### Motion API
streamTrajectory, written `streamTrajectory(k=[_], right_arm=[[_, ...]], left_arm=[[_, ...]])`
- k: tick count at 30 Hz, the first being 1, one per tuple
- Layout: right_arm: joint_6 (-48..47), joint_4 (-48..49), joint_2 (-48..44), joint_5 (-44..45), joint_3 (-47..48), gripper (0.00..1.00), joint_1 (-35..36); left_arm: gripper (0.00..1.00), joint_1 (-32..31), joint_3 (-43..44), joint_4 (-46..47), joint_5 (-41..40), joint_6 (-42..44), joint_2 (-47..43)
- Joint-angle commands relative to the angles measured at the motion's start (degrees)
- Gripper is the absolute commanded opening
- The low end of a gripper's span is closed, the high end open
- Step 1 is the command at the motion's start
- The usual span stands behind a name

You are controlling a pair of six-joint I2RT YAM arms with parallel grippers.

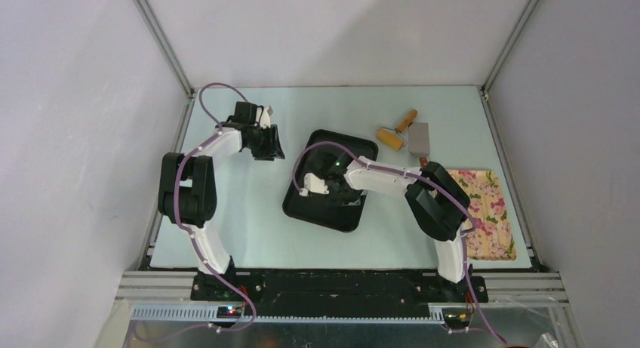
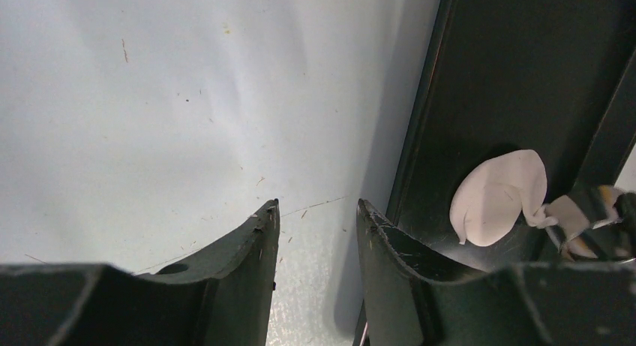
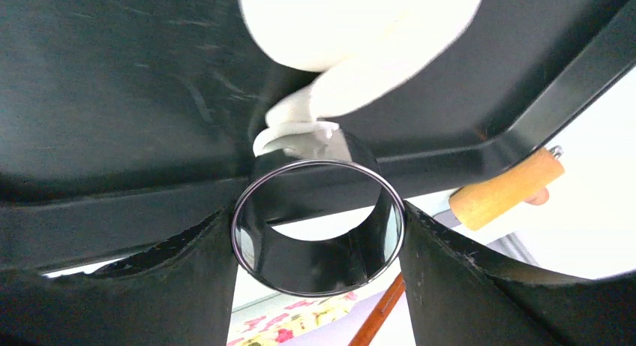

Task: Roll out the dumpling wrappers from the dough

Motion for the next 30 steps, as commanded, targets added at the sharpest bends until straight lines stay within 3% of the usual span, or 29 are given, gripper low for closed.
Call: streamTrajectory(k=[1, 22, 30], right_arm=[[-0.24, 1.12, 2.39, 1.93, 2.99, 0.00, -4.48], [4.14, 4.35, 14.80, 1.67, 27.81, 0.00, -8.95], [9.62, -11.11, 9.09, -8.17, 31.09, 0.00, -9.54]], left_arm=[[0.48, 0.49, -0.29, -0.07, 0.84, -0.15, -3.06], [0.48, 0.86, -0.31, -0.08, 1.19, -0.23, -3.13], [0.48, 1.55, -0.61, -0.05, 1.49, -0.12, -3.60]])
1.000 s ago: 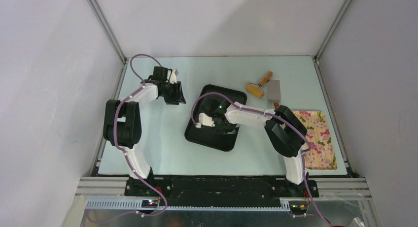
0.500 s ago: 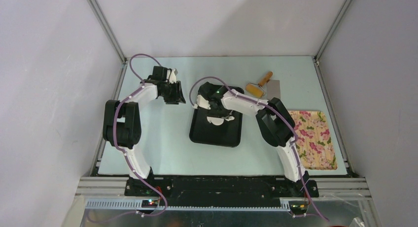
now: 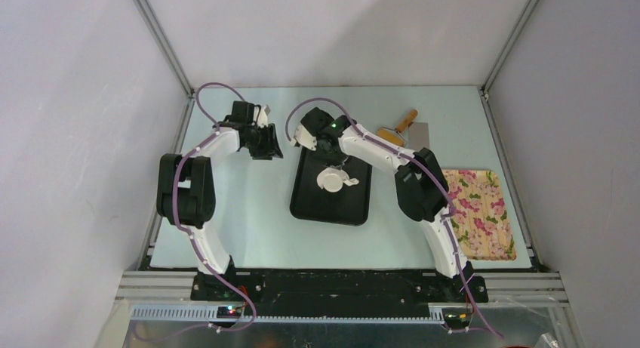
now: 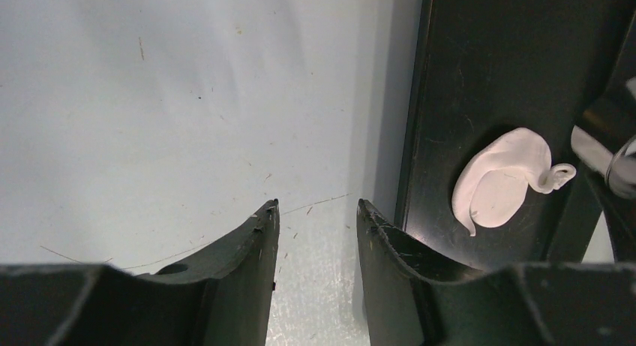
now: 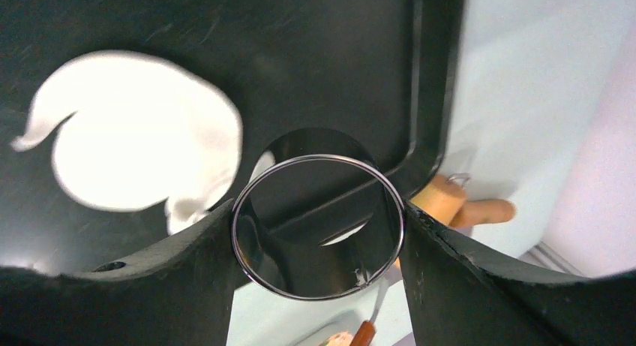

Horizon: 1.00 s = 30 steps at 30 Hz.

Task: Roll out the dumpling wrappers from the dough

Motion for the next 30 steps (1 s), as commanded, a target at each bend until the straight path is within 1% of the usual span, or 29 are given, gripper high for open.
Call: streamTrajectory(k=[1, 4, 6, 12, 19, 23, 30], right_arm=[[6.03, -13.81, -5.83, -9.59, 1.59, 0.00, -1.15], [9.10, -22.38, -7.57, -18.89, 0.78, 0.00, -2.47], [9.91, -26.29, -8.09, -23.89, 0.14, 0.00, -3.63], [9.32, -29.83, -10.27, -29.97, -2.45, 0.00, -4.36], [11.97, -29.13, -7.85, -30.80, -3.56, 0.00, -4.14], [14.06, -26.79, -6.02, -28.83, -3.26, 0.00, -4.07], [15.03, -26.49, -1.20, -26.16, -1.18, 0.00, -4.06]], left_arm=[[0.48, 0.86, -0.59, 0.39, 1.48, -0.22, -2.93], [0.48, 0.84, -0.45, 0.37, 1.79, -0.38, -2.67], [0.48, 0.87, -0.36, 0.41, 1.87, -0.42, -2.52], [0.48, 0.88, -0.40, 0.28, 1.92, -0.47, -2.66], [0.48, 0.84, -0.51, 0.31, 1.81, -0.47, -2.77], [0.48, 0.87, -0.52, 0.37, 1.70, -0.49, -2.75], [0.48, 0.90, -0.54, 0.32, 1.82, -0.47, -2.82]])
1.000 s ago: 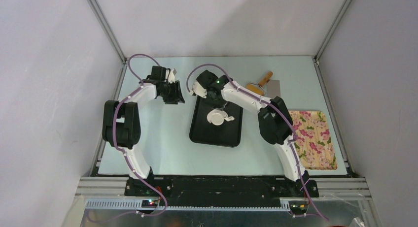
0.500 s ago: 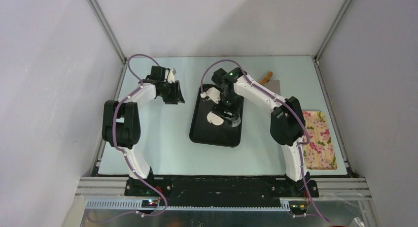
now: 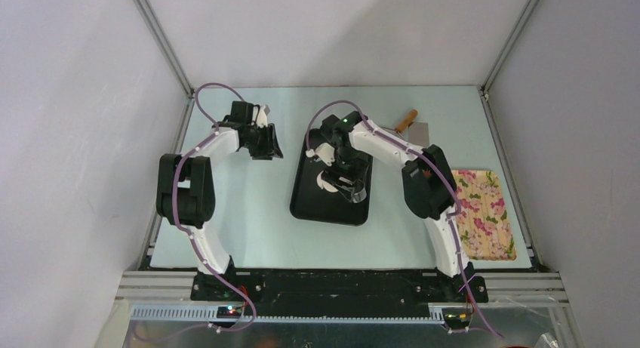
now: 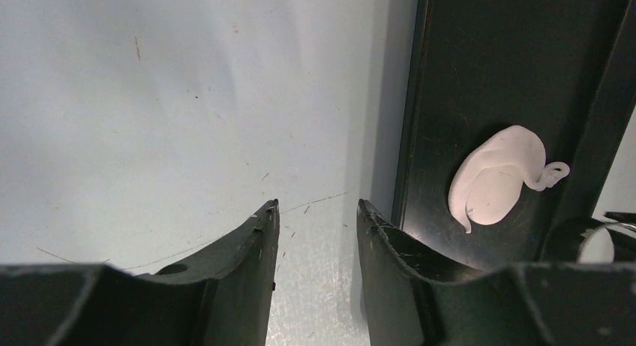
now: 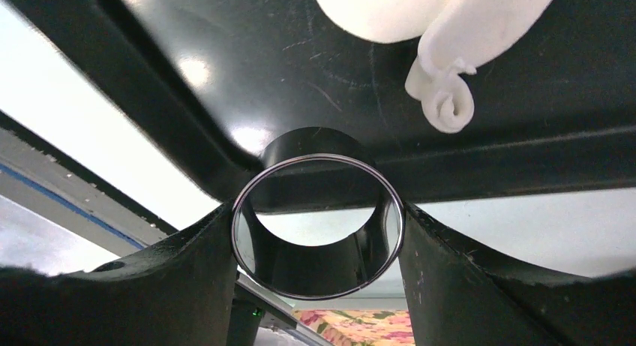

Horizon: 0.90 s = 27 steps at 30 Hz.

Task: Roll out the dumpling wrappers from the dough

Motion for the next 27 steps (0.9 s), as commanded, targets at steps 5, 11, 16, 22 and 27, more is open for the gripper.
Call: streamTrajectory(k=[5, 11, 16, 22, 27], right_arm=[[2.42, 1.82, 3.82, 4.66, 2.40, 0.00, 0.14], [3.58, 7.20, 3.29, 10.35, 1.17, 0.00, 0.42], [4.27, 13.52, 1.21, 14.01, -1.04, 0.00, 0.66], [4.93, 17.24, -0.09, 15.03, -4.25, 0.00, 0.76], [5.95, 19.65, -1.46, 14.12, -6.81, 0.00, 0.20]], left_arm=[[0.48, 0.39, -0.59, 0.40, 0.75, -0.41, -2.67], [0.48, 0.39, -0.53, 0.44, 0.97, -0.65, -2.21], [0.48, 0.07, -0.75, 1.10, 1.19, -1.45, -1.58], [0.55, -2.30, 0.50, 1.54, 2.45, -2.93, 1.45], [0.56, -5.26, 2.77, 1.54, 1.94, -3.03, 4.20]])
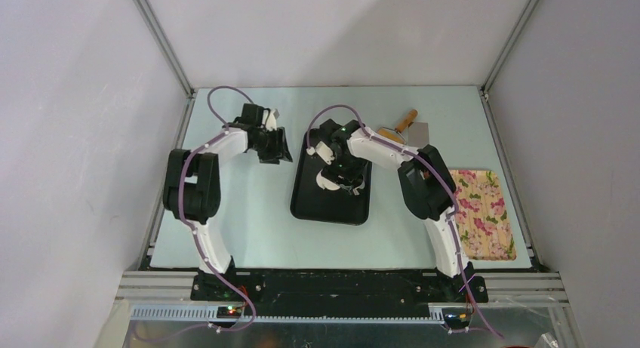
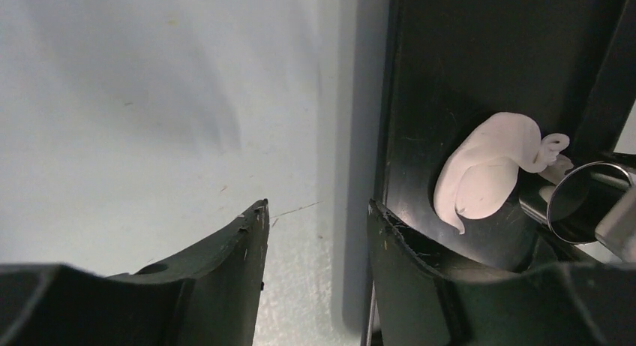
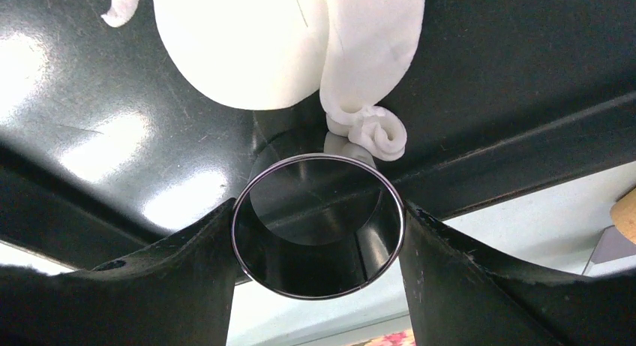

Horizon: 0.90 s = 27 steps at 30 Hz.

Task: Roll out the dumpling wrappers from the dough

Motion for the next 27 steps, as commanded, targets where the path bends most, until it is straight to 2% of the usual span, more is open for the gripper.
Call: streamTrajectory(k=[1, 11, 17, 19, 25, 27], right_arm=[[1.65, 6.09, -3.30, 0.53, -1.69, 0.00, -0.57], [2.68, 6.67, -3.42, -2.57, -1.02, 0.00, -1.97], [2.08, 6.72, -3.35, -3.25, 0.31, 0.00, -2.95], [1.57, 6.87, -3.39, -3.26, 0.69, 0.00, -3.06], [-0.86, 8.41, -3.34, -5.04, 1.39, 0.00, -3.15], [-1.82, 9.87, -3.09, -4.73, 1.34, 0.00, -3.22]], left_arm=[[0.56, -3.13, 3.27, 0.86, 1.49, -1.20, 2.91], [0.54, -6.30, 6.13, 0.87, 2.94, -3.04, 7.31], [0.45, -7.68, 5.86, 0.86, 0.03, -3.56, 8.88], [0.36, -7.85, 5.73, 0.87, -0.95, -3.86, 9.53], [0.03, -8.35, 5.37, 0.91, -1.53, -4.19, 11.07], [0.00, -8.47, 5.31, 0.93, -1.49, -4.25, 11.30]])
